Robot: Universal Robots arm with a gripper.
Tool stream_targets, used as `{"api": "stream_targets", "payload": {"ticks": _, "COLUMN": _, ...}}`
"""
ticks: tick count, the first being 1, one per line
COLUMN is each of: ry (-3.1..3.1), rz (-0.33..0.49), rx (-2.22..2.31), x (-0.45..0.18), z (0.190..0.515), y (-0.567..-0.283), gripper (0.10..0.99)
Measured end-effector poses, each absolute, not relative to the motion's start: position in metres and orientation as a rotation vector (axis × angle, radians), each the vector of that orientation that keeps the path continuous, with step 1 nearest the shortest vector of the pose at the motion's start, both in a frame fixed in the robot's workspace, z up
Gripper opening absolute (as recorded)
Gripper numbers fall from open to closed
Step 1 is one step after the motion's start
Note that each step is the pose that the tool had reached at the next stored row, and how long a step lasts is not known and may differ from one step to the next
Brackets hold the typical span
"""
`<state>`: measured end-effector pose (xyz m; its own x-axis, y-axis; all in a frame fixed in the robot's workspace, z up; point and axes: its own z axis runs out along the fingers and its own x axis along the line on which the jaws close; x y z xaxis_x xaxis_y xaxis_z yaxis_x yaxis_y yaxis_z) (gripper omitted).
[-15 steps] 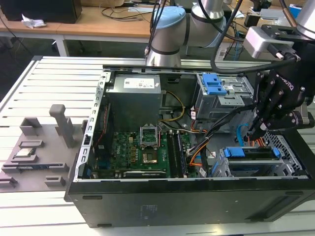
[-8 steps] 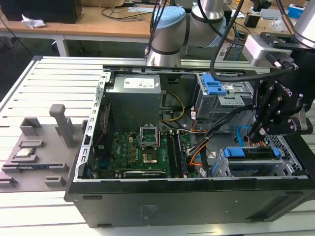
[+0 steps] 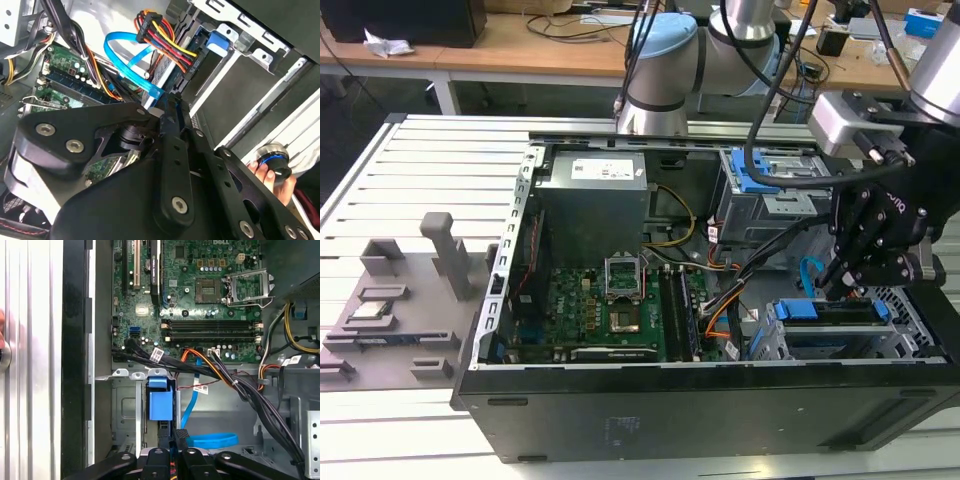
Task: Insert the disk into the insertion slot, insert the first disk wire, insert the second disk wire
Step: 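Insert the second disk wire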
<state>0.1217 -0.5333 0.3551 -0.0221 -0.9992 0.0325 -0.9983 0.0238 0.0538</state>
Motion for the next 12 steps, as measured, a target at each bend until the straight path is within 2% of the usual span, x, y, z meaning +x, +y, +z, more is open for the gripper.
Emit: {"api": "stream_targets", "payload": {"ticks": 12, "ry": -2.203, "rz": -0.024, "rx": 2.153, "x": 0.131, "z": 0.3448, "y": -0.5333, "gripper": 0.161}}
